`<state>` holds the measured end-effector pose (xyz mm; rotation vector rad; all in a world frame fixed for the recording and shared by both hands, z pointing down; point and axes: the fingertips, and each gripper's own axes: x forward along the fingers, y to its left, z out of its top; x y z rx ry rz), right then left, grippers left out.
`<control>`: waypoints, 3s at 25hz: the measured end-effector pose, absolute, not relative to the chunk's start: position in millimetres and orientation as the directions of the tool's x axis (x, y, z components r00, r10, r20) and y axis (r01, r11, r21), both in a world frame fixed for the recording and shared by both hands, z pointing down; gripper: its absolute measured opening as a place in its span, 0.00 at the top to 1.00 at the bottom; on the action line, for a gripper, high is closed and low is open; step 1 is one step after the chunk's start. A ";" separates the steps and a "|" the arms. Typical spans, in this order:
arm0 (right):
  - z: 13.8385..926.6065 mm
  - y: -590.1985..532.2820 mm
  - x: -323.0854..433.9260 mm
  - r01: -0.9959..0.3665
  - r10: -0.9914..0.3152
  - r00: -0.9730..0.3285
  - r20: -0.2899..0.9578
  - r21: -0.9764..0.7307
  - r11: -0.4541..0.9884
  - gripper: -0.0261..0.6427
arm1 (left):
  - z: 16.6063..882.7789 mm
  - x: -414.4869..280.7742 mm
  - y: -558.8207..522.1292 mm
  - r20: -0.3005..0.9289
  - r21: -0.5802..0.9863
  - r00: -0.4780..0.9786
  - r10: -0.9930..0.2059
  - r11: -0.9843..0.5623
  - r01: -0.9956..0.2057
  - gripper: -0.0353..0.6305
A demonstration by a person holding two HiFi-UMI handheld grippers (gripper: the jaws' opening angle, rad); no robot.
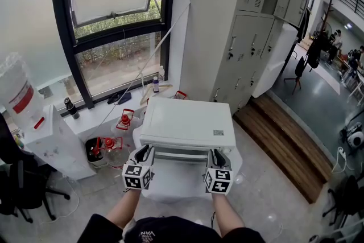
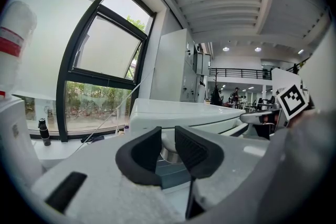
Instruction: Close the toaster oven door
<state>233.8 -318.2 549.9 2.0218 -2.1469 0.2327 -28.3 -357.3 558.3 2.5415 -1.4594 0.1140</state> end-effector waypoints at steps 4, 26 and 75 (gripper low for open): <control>549.9 -321.1 235.1 -0.998 -0.969 -0.055 0.239 0.015 0.060 0.87 | 558.5 -26.9 -360.1 0.169 0.137 0.508 -0.845 -0.490 -0.861 0.81; 543.7 -302.5 237.2 -0.997 -0.979 -0.072 0.190 -0.046 0.065 0.86 | 550.1 -20.6 -341.0 0.155 0.068 0.524 -0.837 -0.520 -0.851 0.81; 643.7 -95.0 215.7 -0.954 -0.859 -0.298 0.417 -0.106 0.279 0.96 | 642.6 0.5 -93.9 0.408 0.062 0.439 -0.800 -0.456 -0.888 0.91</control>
